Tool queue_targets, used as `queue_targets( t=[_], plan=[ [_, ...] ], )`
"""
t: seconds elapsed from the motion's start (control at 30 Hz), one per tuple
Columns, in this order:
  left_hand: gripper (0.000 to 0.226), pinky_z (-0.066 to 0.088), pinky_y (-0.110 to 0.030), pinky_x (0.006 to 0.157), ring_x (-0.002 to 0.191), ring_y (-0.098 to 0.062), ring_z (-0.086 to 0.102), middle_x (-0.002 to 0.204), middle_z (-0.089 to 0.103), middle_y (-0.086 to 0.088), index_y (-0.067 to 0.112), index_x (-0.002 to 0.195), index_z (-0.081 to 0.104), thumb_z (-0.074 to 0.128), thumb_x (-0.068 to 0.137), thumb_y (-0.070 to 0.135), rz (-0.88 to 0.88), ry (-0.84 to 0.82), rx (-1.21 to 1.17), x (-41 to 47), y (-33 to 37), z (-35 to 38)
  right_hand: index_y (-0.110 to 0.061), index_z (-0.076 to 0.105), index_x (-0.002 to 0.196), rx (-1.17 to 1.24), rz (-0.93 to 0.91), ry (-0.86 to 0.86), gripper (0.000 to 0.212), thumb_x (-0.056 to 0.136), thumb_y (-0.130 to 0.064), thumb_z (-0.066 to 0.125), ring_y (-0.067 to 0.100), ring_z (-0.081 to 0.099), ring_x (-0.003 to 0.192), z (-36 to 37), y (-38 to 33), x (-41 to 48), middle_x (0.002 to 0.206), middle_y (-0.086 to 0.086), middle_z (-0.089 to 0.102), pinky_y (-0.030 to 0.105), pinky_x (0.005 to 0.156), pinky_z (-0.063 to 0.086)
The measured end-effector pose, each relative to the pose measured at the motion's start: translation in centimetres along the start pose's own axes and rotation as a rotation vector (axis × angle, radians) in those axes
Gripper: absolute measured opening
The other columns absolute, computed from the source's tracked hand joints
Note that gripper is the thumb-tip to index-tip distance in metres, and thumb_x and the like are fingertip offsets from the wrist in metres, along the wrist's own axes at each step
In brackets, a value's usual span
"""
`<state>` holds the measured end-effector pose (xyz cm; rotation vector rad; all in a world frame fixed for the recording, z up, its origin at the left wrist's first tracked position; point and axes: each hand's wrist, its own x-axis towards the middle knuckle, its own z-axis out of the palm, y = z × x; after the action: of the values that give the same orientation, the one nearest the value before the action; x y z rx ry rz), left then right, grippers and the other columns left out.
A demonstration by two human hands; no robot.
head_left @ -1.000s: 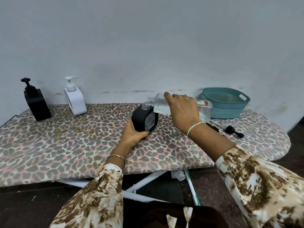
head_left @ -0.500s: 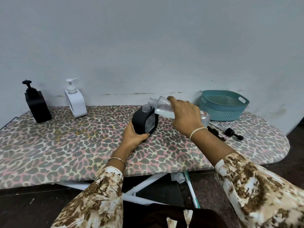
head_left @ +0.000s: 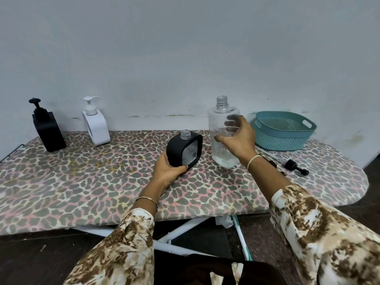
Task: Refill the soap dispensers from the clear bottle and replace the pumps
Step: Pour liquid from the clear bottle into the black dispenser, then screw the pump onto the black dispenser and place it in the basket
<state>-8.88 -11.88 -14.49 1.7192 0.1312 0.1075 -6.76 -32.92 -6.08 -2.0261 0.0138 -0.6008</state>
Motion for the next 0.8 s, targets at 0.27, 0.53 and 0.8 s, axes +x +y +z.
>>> queue_targets(
  t=[0.27, 0.53, 0.8],
  plan=[
    [0.077, 0.045, -0.041, 0.105, 0.118, -0.022, 0.056, 0.128, 0.059, -0.006, 0.013, 0.133, 0.045, 0.082, 0.067, 0.000, -0.028, -0.025, -0.013, 0.0, 0.3, -0.2, -0.018, 0.055, 0.114, 0.059, 0.046, 0.088, 0.065, 0.059, -0.019, 0.089, 0.014, 0.060, 0.095, 1.7, 1.6, 1.0, 0.107, -0.007, 0.060, 0.032, 0.084, 0.055],
    [0.080, 0.045, -0.043, 0.105, 0.116, -0.023, 0.057, 0.126, 0.060, -0.007, 0.012, 0.133, 0.046, 0.087, 0.064, 0.004, -0.014, -0.019, -0.013, 0.0, 0.5, -0.1, -0.019, 0.049, 0.117, 0.069, 0.077, 0.095, 0.066, 0.063, -0.022, 0.087, 0.017, 0.058, 0.101, 2.3, 3.1, 1.0, 0.111, 0.001, 0.059, 0.039, 0.090, 0.052],
    [0.078, 0.046, -0.040, 0.104, 0.119, -0.024, 0.056, 0.129, 0.059, -0.007, 0.013, 0.131, 0.047, 0.088, 0.065, 0.018, 0.094, 0.109, 0.122, -1.6, 1.0, 0.7, -0.019, 0.039, 0.129, 0.062, 0.141, -0.033, 0.091, 0.056, -0.031, 0.092, 0.023, 0.049, 0.120, 1.0, 3.9, -0.1, 0.130, 0.005, 0.050, 0.039, 0.105, 0.042]
  ],
)
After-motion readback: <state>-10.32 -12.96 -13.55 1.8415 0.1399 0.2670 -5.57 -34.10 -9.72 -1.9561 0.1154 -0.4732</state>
